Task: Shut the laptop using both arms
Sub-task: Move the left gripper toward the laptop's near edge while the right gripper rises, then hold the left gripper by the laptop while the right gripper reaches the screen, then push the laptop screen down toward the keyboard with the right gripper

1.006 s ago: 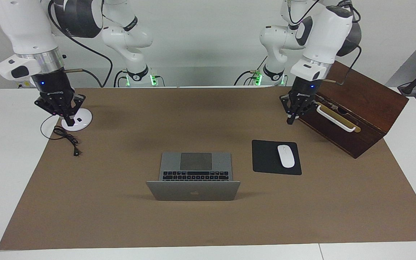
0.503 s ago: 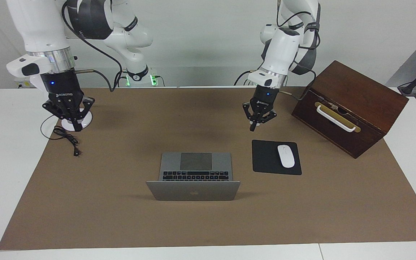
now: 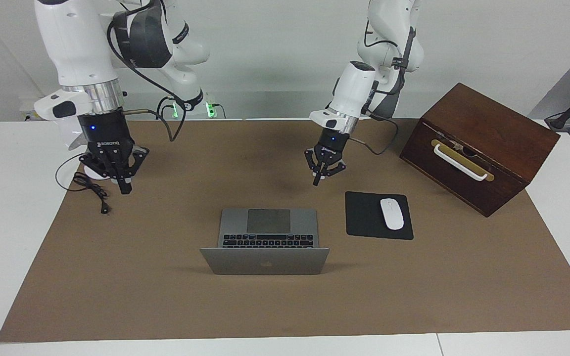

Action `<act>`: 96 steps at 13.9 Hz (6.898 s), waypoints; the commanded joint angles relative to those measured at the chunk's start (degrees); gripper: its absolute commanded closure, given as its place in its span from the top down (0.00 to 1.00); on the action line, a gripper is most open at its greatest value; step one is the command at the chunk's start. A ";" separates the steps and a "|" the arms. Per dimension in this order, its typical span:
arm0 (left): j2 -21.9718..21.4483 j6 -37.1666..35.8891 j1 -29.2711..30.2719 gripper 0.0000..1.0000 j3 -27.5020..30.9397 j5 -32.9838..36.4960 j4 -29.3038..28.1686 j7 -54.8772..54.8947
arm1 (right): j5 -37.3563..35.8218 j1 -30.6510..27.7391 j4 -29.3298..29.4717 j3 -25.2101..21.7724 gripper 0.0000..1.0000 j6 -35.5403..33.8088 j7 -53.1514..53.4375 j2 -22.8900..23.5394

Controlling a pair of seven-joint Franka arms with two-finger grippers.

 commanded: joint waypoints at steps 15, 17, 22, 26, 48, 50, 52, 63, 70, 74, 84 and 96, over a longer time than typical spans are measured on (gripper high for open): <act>18.72 26.10 -2.17 0.00 1.00 -0.20 0.92 7.13 | -1.53 4.18 9.97 -0.14 0.00 8.04 10.14 13.77; 19.07 26.01 -1.90 0.00 0.91 -0.20 1.88 7.13 | -2.49 5.66 13.30 -0.23 0.00 7.96 13.12 16.67; 21.00 26.01 -1.46 0.00 1.00 0.06 3.03 7.21 | -5.39 8.13 19.20 -0.41 0.00 7.96 19.10 22.12; 22.50 26.01 -1.29 0.00 1.08 0.15 4.09 7.56 | -6.44 10.14 21.40 -0.76 0.00 7.61 23.05 23.80; 23.11 25.92 1.35 0.00 1.00 1.03 3.82 11.26 | -9.61 17.89 36.09 -4.01 0.00 7.52 34.57 36.46; 23.20 25.92 1.35 0.00 1.00 1.03 3.82 11.52 | -9.61 18.85 36.17 -4.10 0.00 7.17 36.77 36.46; 23.20 25.92 1.35 0.00 1.00 1.03 3.82 11.52 | -9.61 18.86 36.09 -4.10 0.00 7.34 36.95 36.46; 23.20 25.92 1.26 0.00 1.00 1.03 3.82 11.52 | -9.61 19.21 36.26 -3.31 0.00 9.19 36.95 37.43; 23.29 26.01 1.26 0.00 1.00 0.94 3.82 11.61 | -7.69 18.16 36.09 0.12 0.00 5.50 36.78 36.81; 23.29 26.01 1.26 0.00 1.00 1.03 3.82 11.61 | -3.03 17.72 35.82 0.38 0.00 3.48 36.34 36.46; 23.55 26.01 1.26 0.00 0.91 1.03 3.82 11.61 | 4.52 17.10 35.82 0.38 0.00 -1.27 36.16 35.84; 23.64 26.01 1.26 0.00 0.91 0.94 3.82 11.61 | 15.60 15.52 35.03 0.30 0.00 -9.97 36.25 34.44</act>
